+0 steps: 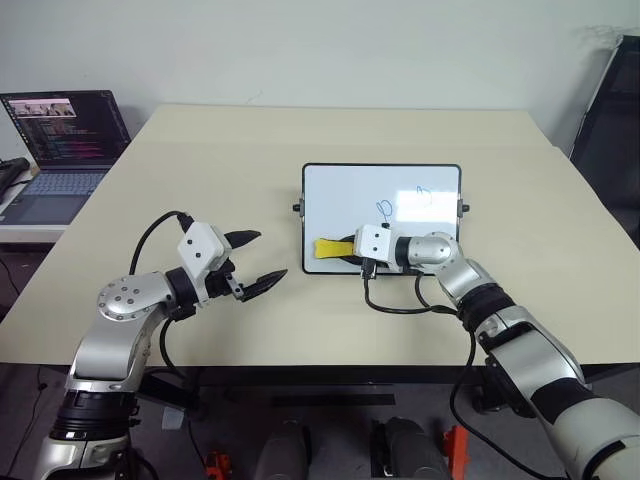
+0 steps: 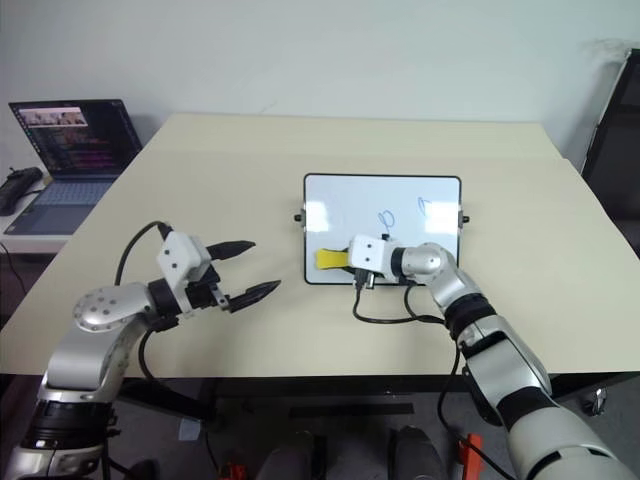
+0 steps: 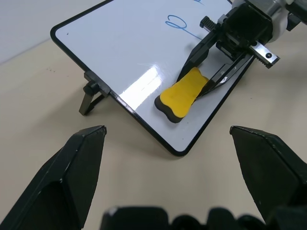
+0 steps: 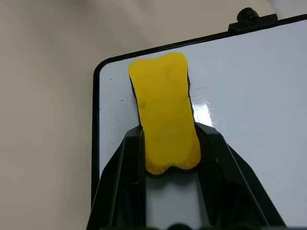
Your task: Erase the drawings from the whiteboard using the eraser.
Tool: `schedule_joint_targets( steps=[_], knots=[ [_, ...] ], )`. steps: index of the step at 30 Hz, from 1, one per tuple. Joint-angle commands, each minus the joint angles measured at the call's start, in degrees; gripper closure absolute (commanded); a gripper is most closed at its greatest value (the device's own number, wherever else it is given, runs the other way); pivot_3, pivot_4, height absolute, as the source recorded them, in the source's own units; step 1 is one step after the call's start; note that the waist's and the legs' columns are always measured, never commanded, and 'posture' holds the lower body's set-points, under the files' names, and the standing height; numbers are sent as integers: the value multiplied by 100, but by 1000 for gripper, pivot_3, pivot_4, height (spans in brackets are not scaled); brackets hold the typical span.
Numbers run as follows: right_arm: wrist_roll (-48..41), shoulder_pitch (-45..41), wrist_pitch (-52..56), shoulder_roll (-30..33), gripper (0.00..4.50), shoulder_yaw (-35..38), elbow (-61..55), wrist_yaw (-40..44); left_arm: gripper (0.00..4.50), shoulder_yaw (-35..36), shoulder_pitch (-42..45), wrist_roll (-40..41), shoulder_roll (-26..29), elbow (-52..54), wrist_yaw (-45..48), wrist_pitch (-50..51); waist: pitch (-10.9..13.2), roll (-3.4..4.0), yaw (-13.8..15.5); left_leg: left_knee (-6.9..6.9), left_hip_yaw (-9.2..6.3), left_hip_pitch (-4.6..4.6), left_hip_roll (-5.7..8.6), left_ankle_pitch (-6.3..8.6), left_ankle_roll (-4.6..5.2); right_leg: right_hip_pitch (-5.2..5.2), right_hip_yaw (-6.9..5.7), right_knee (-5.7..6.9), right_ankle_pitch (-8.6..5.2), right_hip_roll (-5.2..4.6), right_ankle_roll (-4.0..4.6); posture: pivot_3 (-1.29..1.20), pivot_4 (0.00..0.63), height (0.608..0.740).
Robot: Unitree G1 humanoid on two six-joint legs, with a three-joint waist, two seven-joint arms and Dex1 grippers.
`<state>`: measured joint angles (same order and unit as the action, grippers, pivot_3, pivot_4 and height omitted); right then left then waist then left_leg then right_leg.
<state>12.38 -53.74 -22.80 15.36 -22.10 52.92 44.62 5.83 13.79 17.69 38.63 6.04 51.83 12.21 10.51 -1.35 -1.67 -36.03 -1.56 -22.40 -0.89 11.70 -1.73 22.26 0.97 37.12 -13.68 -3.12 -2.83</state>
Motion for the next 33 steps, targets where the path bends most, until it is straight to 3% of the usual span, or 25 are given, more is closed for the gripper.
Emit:
schedule_joint_targets(
  steps=[1,7,18,27,30,33],
  knots=[
    [150,-322,419,165,3410,257,327,-532,0,18,84,-13,37,33,-7,-87,1,1,-6,0,0,0,0,-2,2,1,0,1,2,0,3,0,150,740],
    [275,-553,445,164,3411,217,524,-923,0,1,60,-7,22,65,-23,-96,1,1,-6,2,-1,-1,-4,-5,6,4,-2,0,4,1,6,0,150,740],
    [231,217,486,265,3414,-99,-171,380,0,-18,54,1,8,31,-7,-107,1,1,-17,12,2,-4,-5,-4,6,4,-3,-13,1,1,6,0,150,740],
    [98,460,692,425,3433,148,-654,424,0,-114,221,-12,-20,-152,33,-163,1,1,-7,13,0,-6,-7,-4,6,7,-5,-15,1,0,7,0,150,740],
    [-278,584,985,563,3433,443,-1385,620,0,-150,306,-25,-15,-209,66,-193,2,0,15,12,-3,-18,-6,-4,6,13,-7,-17,0,0,7,0,150,740],
    [-1156,926,1986,827,3434,952,-3044,1097,0,-133,380,-9,27,-249,117,-200,7,0,42,12,-5,-59,-3,-4,6,50,-7,-16,1,-2,6,0,150,740]
  ],
)
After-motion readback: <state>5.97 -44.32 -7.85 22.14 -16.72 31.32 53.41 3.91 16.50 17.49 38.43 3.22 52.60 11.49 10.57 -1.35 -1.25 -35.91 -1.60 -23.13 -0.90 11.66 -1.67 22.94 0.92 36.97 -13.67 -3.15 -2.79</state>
